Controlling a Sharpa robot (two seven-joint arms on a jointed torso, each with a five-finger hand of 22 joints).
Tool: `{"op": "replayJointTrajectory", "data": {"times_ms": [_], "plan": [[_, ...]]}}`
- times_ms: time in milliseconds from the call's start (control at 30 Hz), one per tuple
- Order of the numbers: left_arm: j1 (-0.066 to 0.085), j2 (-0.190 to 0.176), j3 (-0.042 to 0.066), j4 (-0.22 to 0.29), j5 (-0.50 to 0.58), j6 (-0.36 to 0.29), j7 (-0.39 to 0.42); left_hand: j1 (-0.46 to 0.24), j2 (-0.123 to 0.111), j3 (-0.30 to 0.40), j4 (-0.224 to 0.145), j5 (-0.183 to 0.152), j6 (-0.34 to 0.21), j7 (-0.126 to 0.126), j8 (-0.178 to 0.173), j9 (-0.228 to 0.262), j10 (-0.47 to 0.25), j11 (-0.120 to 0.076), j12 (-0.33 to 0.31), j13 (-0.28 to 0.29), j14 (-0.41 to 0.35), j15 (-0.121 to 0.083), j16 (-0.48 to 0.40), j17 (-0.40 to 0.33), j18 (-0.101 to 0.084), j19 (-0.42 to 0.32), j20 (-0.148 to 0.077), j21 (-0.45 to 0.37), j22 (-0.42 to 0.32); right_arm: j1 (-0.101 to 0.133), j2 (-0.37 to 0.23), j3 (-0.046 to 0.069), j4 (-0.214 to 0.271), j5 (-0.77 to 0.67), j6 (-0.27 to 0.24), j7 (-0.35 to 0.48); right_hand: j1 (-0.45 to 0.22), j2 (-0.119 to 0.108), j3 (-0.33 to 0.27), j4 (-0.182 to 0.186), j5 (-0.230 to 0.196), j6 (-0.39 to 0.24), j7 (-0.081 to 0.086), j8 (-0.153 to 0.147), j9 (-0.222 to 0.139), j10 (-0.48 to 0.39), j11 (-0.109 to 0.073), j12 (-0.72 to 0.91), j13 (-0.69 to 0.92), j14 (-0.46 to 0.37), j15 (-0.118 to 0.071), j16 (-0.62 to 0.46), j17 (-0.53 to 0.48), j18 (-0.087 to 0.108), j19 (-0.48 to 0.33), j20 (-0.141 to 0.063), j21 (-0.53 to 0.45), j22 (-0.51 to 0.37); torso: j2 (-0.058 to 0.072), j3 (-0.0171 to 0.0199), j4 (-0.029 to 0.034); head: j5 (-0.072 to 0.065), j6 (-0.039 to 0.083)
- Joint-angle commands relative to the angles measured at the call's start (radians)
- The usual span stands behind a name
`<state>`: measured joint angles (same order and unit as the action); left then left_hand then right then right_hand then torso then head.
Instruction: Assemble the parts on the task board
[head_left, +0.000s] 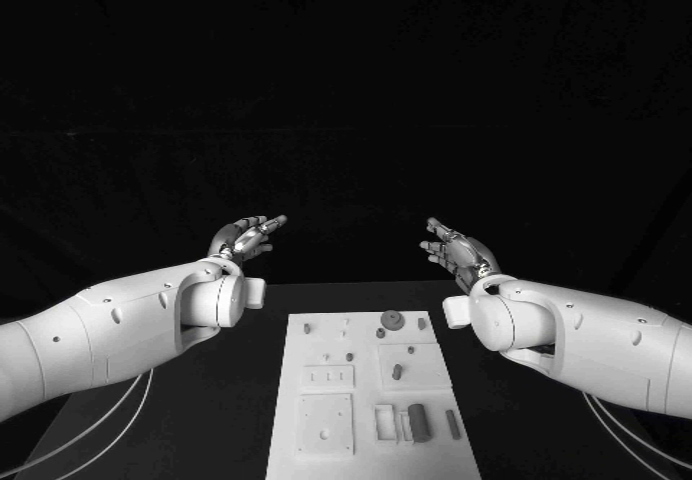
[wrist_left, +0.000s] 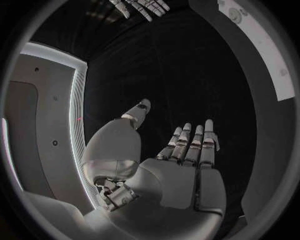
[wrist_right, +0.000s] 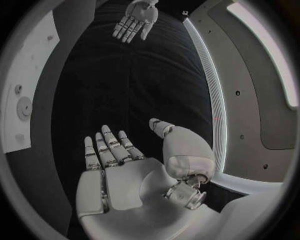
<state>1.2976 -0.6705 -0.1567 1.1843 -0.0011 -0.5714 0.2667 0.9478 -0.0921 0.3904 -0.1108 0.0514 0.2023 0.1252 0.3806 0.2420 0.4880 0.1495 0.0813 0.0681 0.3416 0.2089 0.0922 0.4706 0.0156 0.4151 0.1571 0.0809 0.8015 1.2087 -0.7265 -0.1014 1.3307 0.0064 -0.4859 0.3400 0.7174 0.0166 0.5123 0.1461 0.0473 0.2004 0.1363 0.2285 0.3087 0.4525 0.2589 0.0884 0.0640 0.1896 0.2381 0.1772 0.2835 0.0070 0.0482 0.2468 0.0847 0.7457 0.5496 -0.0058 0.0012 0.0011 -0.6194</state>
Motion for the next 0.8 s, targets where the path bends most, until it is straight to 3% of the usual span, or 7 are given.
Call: {"op": "replayJointTrajectory", "data": {"times_ms": [33,300,433,467,567,600,800], "plan": [[0.022,0.014,-0.011,-0.037,-0.017,0.128,-0.121,0.007,0.000,0.004,0.000,0.003,0.006,0.001,0.005,0.003,0.005,0.000,0.004,0.001,0.005,0.000,0.002,0.003,-0.016,0.004,0.000,0.004,0.005,0.024,0.010,-0.011,-0.039,0.001,0.234,-0.118,0.019,-0.002,-0.004,-0.018,0.005,0.008,0.137,0.012,0.006,0.010,0.002,0.010,0.002,0.002,0.008,0.010,0.006,0.018,0.001,0.005,0.007,0.014,0.000,-0.0002,-0.0001,0.000,0.000],[0.035,0.019,-0.019,-0.057,-0.018,0.143,-0.137,0.007,0.005,0.001,0.001,0.003,0.019,0.006,0.018,0.014,0.037,-0.002,0.016,0.006,0.066,-0.002,0.030,0.065,-0.015,0.018,-0.006,0.013,0.011,0.073,0.026,-0.041,-0.114,0.001,0.374,-0.195,0.072,-0.003,-0.012,-0.134,0.004,0.042,0.139,0.062,0.040,0.058,0.006,0.039,0.008,0.035,0.014,0.055,0.041,0.026,0.023,0.006,0.031,0.116,0.000,-0.0002,-0.0001,0.000,0.000],[0.035,0.019,-0.019,-0.057,-0.018,0.143,-0.137,0.002,0.013,-0.001,0.004,0.004,0.125,0.030,0.125,0.081,0.097,0.006,0.048,0.017,0.156,-0.002,0.075,0.121,-0.006,0.066,-0.024,0.031,0.014,0.079,0.029,-0.045,-0.123,0.002,0.393,-0.205,0.117,-0.027,0.008,-0.201,0.002,0.099,0.133,0.119,0.088,0.098,0.001,0.061,0.014,0.107,0.014,0.120,0.104,0.039,0.058,0.002,0.060,0.250,0.000,-0.0002,-0.0001,0.000,0.000],[0.034,0.009,-0.066,-0.058,-0.015,0.241,-0.128,0.000,0.015,0.000,0.006,0.004,0.152,0.046,0.134,0.085,0.128,0.013,0.064,0.022,0.189,0.003,0.092,0.127,0.001,0.093,-0.032,0.042,0.015,0.067,0.038,-0.048,-0.213,-0.233,0.363,-0.162,0.131,-0.032,0.013,-0.221,0.002,0.121,0.132,0.140,0.106,0.109,-0.001,0.068,0.015,0.132,0.016,0.142,0.124,0.043,0.072,0.000,0.071,0.298,-0.001,-0.0014,-0.0002,0.006,0.004],[0.034,0.006,-0.075,-0.054,-0.041,0.230,-0.107,-0.002,0.019,0.011,0.007,0.004,0.241,0.100,0.155,0.093,0.222,0.052,0.106,0.036,0.289,0.008,0.138,0.135,0.044,0.205,-0.043,0.079,0.011,0.062,0.044,-0.048,-0.233,-0.296,0.359,-0.149,0.170,-0.047,0.034,-0.275,0.003,0.168,0.125,0.170,0.119,0.145,-0.006,0.086,0.020,0.187,0.020,0.178,0.148,0.062,0.135,-0.005,0.112,0.482,0.000,-0.0014,-0.0005,0.006,0.004],[0.034,0.005,-0.076,-0.055,-0.049,0.238,-0.100,-0.002,0.020,0.015,0.004,0.003,0.266,0.096,0.157,0.092,0.246,0.051,0.114,0.037,0.316,0.009,0.148,0.134,0.060,0.233,-0.042,0.083,0.004,0.060,0.046,-0.048,-0.243,-0.328,0.359,-0.146,0.185,-0.053,0.044,-0.294,0.003,0.192,0.122,0.182,0.122,0.166,-0.009,0.097,0.023,0.212,0.019,0.191,0.151,0.074,0.176,-0.009,0.135,0.570,0.000,-0.0012,-0.0009,0.007,0.004],[0.033,-0.020,-0.080,-0.040,-0.053,0.295,-0.067,0.028,0.042,0.038,-0.044,0.007,0.407,0.102,0.167,0.086,0.417,0.043,0.166,0.051,0.516,-0.050,0.233,0.161,0.109,0.415,-0.073,0.137,-0.005,0.049,0.060,-0.048,-0.292,-0.546,0.334,-0.126,0.245,-0.062,0.097,-0.387,0.009,0.324,0.113,0.228,0.126,0.310,-0.020,0.158,0.039,0.387,-0.013,0.262,0.163,0.150,0.372,-0.019,0.170,0.547,0.000,-0.0017,-0.0016,0.007,0.002]]}}
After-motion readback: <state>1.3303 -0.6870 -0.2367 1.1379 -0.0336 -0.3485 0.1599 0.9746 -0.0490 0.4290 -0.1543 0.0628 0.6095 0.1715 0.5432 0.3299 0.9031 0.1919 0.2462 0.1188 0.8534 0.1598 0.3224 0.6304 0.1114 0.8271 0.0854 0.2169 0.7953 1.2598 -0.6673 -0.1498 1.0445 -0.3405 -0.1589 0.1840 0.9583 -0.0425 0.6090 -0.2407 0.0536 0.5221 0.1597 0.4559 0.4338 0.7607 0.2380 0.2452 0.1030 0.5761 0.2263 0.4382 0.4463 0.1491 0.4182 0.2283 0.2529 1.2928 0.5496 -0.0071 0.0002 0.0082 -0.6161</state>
